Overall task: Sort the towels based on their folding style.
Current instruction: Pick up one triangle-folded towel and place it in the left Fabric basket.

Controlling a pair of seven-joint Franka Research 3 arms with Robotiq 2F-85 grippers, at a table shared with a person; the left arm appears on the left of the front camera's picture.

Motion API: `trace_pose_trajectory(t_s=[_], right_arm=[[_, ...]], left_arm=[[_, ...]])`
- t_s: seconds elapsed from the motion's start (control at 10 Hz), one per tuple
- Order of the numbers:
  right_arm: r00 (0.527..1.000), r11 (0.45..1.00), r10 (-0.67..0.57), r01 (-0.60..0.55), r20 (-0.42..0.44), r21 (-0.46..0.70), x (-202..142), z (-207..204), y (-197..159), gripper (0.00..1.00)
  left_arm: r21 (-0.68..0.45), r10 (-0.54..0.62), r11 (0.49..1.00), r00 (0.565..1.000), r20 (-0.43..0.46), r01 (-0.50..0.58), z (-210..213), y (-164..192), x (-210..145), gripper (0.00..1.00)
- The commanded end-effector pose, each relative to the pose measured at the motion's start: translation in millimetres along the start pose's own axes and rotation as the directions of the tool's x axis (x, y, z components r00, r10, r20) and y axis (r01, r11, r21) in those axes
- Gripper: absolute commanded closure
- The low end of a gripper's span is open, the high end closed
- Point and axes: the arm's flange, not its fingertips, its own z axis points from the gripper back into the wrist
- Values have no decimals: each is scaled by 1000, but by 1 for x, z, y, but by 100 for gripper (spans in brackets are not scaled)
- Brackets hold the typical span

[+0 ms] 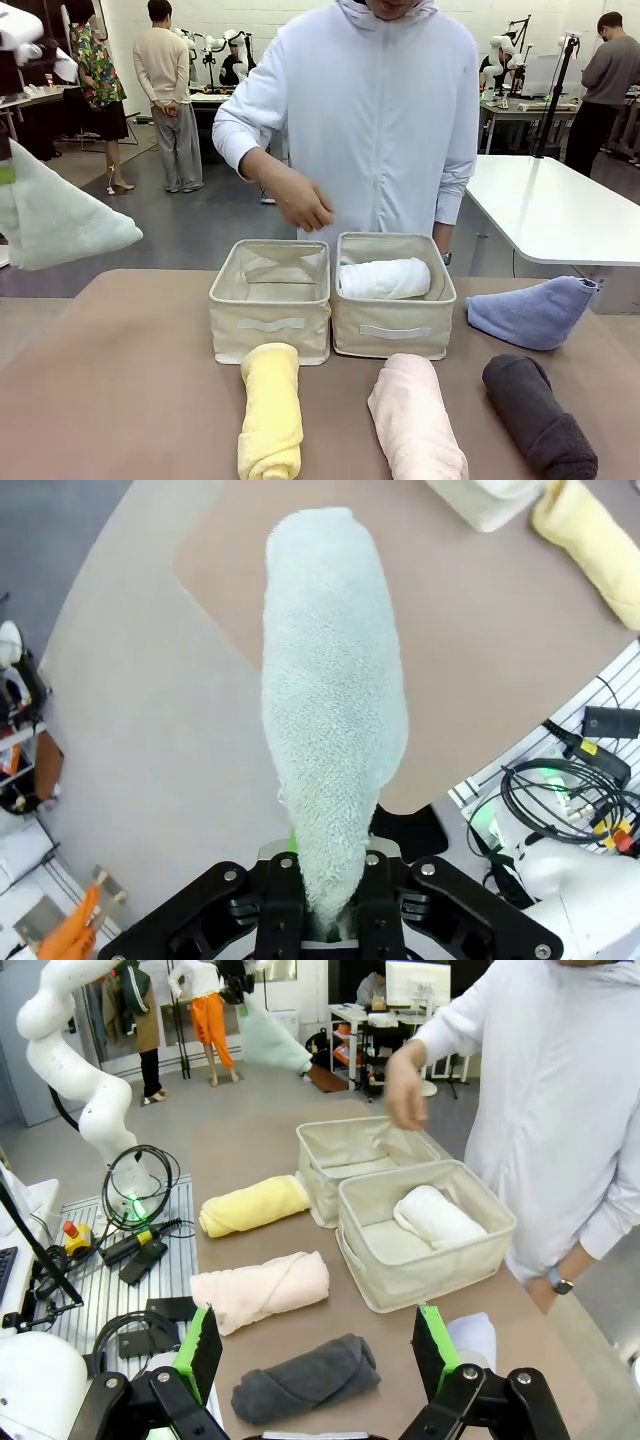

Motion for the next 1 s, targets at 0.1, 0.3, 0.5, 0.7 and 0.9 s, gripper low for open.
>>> trace_pose_trajectory(t_s=[0.1,0.3,0.5,0.7,0.9], right_arm=[[999,1000,16,-16,28,2,2,1,-2,0],[999,1000,16,-16,28,2,2,1,-2,0],[999,1000,16,-16,28,2,2,1,-2,0],[999,1000,16,-16,28,2,2,1,-2,0],[999,1000,16,-16,28,2,2,1,-2,0]], left_arm=[[15,27,1000,999,-37,-26,-15,3,14,100],[15,27,1000,999,-37,-26,-15,3,14,100],[15,27,1000,999,-37,-26,-15,3,14,100],[15,27,1000,999,-37,-26,-15,3,14,100],[-17,12,1000,999,-37,-13,-19,3,12,85]])
